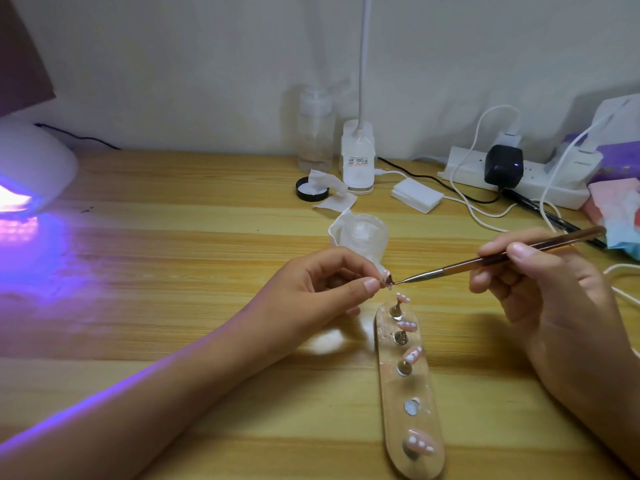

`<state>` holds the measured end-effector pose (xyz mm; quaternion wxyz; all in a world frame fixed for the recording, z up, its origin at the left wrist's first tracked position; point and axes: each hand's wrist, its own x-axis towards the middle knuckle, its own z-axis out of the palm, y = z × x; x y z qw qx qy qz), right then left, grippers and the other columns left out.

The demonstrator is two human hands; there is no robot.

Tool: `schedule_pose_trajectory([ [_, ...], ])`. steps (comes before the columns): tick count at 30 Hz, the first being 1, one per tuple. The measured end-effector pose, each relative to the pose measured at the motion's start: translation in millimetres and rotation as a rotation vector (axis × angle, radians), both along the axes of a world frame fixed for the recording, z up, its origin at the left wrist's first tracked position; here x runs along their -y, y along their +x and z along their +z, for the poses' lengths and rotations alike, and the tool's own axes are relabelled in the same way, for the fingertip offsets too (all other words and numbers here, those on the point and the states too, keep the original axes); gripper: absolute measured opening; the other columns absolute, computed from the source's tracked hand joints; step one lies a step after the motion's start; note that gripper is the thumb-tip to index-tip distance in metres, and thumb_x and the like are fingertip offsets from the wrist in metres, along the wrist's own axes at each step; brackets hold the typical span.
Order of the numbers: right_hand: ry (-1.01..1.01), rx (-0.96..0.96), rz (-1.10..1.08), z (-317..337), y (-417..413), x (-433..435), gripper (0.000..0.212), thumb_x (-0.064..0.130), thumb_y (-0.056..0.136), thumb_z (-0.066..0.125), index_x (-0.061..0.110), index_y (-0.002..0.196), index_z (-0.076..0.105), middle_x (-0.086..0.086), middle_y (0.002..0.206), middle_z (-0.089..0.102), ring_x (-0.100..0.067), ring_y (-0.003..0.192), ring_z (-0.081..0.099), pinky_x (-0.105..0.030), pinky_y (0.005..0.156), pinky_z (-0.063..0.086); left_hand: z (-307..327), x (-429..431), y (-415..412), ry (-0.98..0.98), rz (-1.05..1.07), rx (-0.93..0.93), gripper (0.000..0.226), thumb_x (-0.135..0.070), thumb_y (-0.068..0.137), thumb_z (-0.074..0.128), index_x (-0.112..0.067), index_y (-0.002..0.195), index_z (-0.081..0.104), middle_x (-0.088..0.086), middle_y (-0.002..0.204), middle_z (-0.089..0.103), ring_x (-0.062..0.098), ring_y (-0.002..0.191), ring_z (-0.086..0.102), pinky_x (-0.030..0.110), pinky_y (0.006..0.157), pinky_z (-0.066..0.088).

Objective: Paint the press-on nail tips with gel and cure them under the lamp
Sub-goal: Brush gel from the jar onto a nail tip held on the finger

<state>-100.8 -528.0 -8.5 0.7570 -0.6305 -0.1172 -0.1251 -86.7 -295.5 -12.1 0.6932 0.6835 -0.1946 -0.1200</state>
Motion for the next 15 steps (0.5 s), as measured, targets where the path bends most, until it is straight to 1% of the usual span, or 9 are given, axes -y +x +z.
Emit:
schedule_pose_trajectory([
  [2,-0.007,-0.005,0.012,-0.7,0.0,0.9,0.030,0.013,0.090,0.047,0.019,0.077,0.073,-0.002,0.070,0.065,-0.013,0.066,0.063,-0.019,0.067,0.053,-0.2,0.2,-0.3,-0.008,-0.001,-0.002,0.012,-0.024,0.079,0.064,-0.016,0.088,0.069,-0.016,0.083,0.070,-0.004,0.069,0.058,0.013,0.067,0.048],
  [5,-0.004,-0.019,0.039,-0.5,-0.6,0.6,0.030,0.013,0.088,0.047,0.020,0.076,0.073,-0.003,0.067,0.064,-0.013,0.064,0.062,-0.019,0.066,0.053,0.5,0.2,-1.0,-0.003,0.001,0.013,0.005,-0.025,0.083,0.066,-0.023,0.085,0.070,-0.017,0.083,0.069,-0.004,0.068,0.057,0.011,0.069,0.047],
  [7,-0.014,-0.035,0.058,-0.4,-1.1,-0.5,0.029,0.014,0.087,0.048,0.020,0.075,0.074,-0.003,0.065,0.063,-0.013,0.063,0.062,-0.019,0.065,0.053,0.1,-0.3,-0.9,0.020,0.020,0.036,0.006,-0.026,0.085,0.068,-0.029,0.082,0.072,-0.016,0.086,0.070,-0.002,0.073,0.057,0.011,0.073,0.047],
  [9,-0.024,-0.056,0.092,-0.6,-1.8,-2.9,0.029,0.015,0.086,0.048,0.019,0.074,0.074,-0.003,0.064,0.063,-0.013,0.061,0.061,-0.018,0.063,0.052,-0.3,-1.0,-0.4,0.043,0.032,0.042,0.006,-0.029,0.084,0.068,-0.029,0.084,0.074,-0.015,0.091,0.071,0.001,0.078,0.059,0.012,0.078,0.048],
  [10,-0.013,-0.062,0.108,-0.4,-2.3,-4.1,0.029,0.014,0.086,0.048,0.019,0.073,0.074,-0.003,0.064,0.063,-0.013,0.060,0.061,-0.018,0.062,0.052,-0.5,-1.4,-0.4,0.046,0.033,0.035,0.007,-0.030,0.083,0.068,-0.028,0.086,0.074,-0.014,0.091,0.071,0.001,0.079,0.060,0.013,0.078,0.049],
  [12,0.048,-0.060,0.112,1.1,-2.3,-5.4,0.030,0.013,0.086,0.047,0.018,0.074,0.074,-0.002,0.066,0.063,-0.013,0.060,0.061,-0.019,0.062,0.052,-0.7,-2.1,-0.6,0.031,0.031,0.006,0.011,-0.030,0.080,0.067,-0.026,0.088,0.074,-0.013,0.087,0.070,0.002,0.077,0.062,0.014,0.075,0.049],
  [15,0.164,-0.056,0.051,3.1,1.3,-1.6,0.027,0.012,0.090,0.044,0.013,0.087,0.071,0.001,0.073,0.066,-0.010,0.064,0.061,-0.019,0.064,0.052,-0.5,-1.7,-0.7,-0.020,0.021,-0.011,0.012,-0.025,0.079,0.068,-0.023,0.089,0.073,-0.011,0.083,0.069,0.001,0.075,0.062,0.012,0.072,0.048],
])
